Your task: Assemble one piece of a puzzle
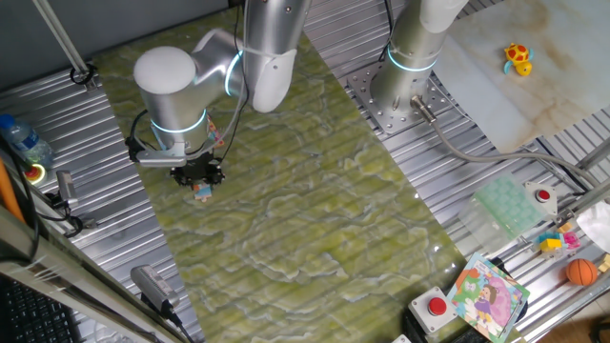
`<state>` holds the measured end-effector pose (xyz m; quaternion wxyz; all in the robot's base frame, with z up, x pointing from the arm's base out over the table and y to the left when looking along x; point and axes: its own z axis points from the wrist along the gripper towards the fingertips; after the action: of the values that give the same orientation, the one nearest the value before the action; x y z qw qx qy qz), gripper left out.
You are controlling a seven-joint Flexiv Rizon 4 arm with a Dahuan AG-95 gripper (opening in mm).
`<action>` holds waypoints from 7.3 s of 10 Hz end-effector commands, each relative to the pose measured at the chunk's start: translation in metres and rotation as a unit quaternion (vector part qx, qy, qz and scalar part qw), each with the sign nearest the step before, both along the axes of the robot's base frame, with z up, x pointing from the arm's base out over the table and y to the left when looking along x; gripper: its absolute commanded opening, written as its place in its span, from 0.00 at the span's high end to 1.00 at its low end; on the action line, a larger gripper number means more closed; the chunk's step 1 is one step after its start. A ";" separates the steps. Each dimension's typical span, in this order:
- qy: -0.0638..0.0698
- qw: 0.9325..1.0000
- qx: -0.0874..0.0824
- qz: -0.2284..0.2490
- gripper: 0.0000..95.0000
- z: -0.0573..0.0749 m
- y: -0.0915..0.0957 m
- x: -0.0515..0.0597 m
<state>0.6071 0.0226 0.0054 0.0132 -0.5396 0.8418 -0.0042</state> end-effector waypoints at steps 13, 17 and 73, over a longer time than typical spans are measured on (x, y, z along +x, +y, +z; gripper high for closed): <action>-0.006 1.000 -0.006 -0.007 1.00 0.019 -0.002 -0.007; -0.012 1.000 -0.009 -0.018 1.00 0.032 -0.017 -0.028; 0.032 0.823 -0.018 -0.566 1.00 0.009 -0.122 -0.076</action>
<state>0.5301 -0.0995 0.0151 -0.0288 0.0320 0.9990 -0.0101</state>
